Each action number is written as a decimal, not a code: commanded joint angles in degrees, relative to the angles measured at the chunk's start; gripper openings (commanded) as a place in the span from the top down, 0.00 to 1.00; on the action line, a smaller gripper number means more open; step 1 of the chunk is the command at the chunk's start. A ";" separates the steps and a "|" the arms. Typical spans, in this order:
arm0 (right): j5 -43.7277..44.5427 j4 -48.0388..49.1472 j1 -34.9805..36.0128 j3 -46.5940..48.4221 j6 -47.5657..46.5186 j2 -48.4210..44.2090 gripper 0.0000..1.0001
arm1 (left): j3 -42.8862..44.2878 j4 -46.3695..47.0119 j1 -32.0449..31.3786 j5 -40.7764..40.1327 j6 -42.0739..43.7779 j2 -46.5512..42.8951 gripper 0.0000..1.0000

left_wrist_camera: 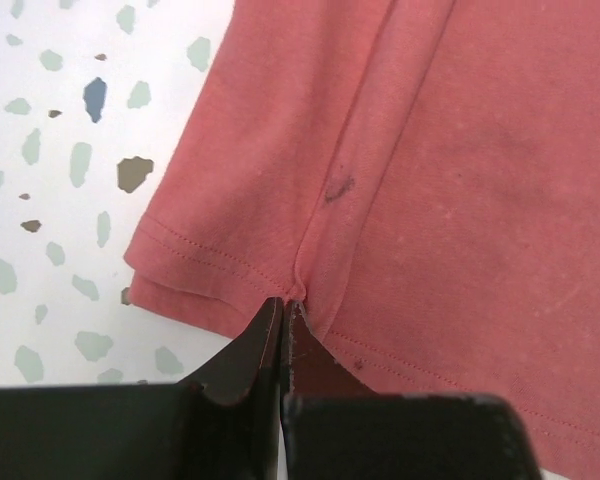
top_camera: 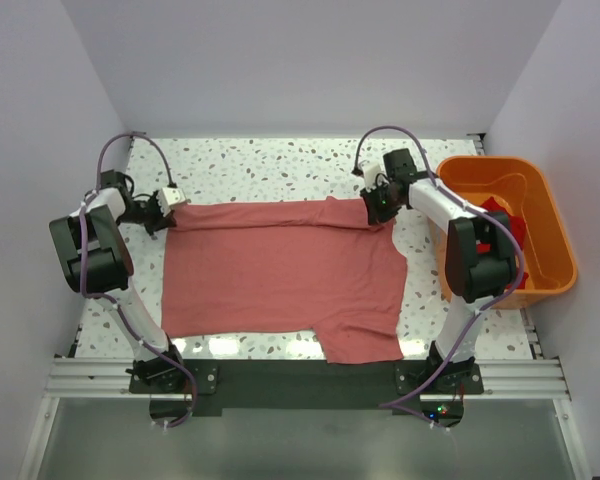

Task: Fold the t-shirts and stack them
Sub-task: Fold the tshirt

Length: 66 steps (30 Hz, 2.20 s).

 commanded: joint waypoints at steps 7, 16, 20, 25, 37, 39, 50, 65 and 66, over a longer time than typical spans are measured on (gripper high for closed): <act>1.49 -2.24 -1.31 5.57 -3.15 -3.00 1.00 | 2.98 -5.68 0.61 2.16 -1.70 -6.23 1.00; 1.75 -2.77 -1.22 1.34 -5.87 -0.63 0.94 | -3.53 -6.30 0.26 -3.29 2.53 -4.38 0.94; -0.18 -6.02 -1.31 3.71 -5.09 -1.49 0.49 | 0.42 -8.40 0.26 -0.58 -0.37 -4.82 0.63; -1.41 -8.66 -2.18 7.23 -0.08 -4.75 0.37 | 10.26 -8.59 -4.12 6.71 -12.30 -7.19 0.46; -1.67 -7.08 -6.49 17.16 11.43 4.19 0.48 | 15.53 33.59 -35.49 1.54 -66.27 2.61 0.46; -1.85 -7.87 -6.58 19.01 12.14 6.22 0.51 | 19.56 36.85 -37.18 0.05 -74.06 6.32 0.47; -1.67 -12.79 -7.28 18.58 12.84 8.17 0.51 | 28.73 43.97 -42.98 1.27 -91.15 21.28 0.51; -1.06 -14.99 -7.99 17.43 14.08 9.48 0.53 | 31.36 43.89 -47.11 1.63 -93.54 26.47 0.51; -1.06 -15.08 -8.07 17.96 14.25 10.01 0.53 | 31.45 43.63 -47.20 1.36 -93.45 26.82 0.51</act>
